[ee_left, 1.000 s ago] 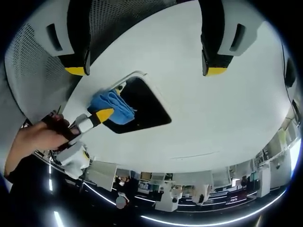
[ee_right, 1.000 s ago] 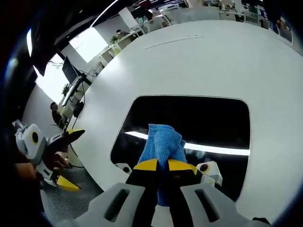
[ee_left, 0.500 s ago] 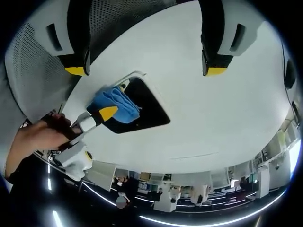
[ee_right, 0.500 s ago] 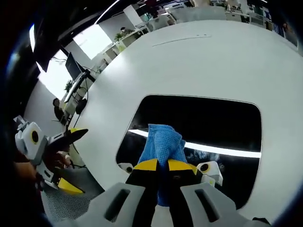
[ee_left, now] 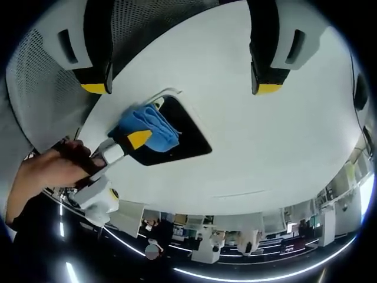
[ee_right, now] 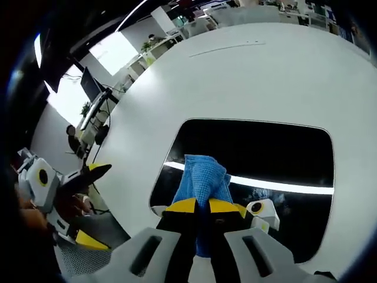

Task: Wipe the mirror surface with the cleaning cloth until all visible marks leave the cleaned area.

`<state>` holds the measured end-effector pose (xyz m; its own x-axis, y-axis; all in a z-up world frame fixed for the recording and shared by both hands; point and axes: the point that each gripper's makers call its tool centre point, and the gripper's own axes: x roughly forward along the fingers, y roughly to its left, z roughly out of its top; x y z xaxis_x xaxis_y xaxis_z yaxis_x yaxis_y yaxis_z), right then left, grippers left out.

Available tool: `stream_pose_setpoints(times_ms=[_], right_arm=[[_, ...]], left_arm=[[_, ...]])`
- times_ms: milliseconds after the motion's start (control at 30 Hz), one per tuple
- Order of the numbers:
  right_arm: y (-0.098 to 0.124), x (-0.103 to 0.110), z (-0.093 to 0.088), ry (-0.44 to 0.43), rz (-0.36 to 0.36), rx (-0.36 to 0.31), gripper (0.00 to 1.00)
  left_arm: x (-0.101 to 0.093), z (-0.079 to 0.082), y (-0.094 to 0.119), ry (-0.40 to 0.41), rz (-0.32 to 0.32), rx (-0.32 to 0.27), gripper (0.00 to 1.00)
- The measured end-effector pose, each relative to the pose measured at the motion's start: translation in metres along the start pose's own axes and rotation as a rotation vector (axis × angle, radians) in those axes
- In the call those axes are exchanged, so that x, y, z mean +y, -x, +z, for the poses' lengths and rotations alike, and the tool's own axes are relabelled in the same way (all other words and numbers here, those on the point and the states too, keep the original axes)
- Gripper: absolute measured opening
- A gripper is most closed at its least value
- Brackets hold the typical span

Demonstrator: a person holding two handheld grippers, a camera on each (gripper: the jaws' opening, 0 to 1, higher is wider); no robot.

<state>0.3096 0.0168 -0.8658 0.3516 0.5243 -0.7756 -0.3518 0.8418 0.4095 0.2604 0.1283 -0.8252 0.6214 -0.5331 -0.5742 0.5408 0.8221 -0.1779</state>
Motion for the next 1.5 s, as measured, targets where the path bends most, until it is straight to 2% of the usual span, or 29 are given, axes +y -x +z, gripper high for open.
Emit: stream_pose_setpoints(times_ms=[500,1300,1500], right_arm=[[-0.007,0.009,0.004,-0.014,0.014,0.004,0.0],[-0.025,0.04,0.01,0.061,0.027,0.031,0.0],[-0.027,0.041,0.01,0.094,0.02,0.035,0.01]], left_arm=[[-0.002,0.0,0.001,-0.006,-0.003,0.009,0.97],[0.0,0.001,0.003,-0.006,0.003,-0.002,0.97],[0.002,0.001,0.002,-0.006,0.007,-0.005,0.97]])
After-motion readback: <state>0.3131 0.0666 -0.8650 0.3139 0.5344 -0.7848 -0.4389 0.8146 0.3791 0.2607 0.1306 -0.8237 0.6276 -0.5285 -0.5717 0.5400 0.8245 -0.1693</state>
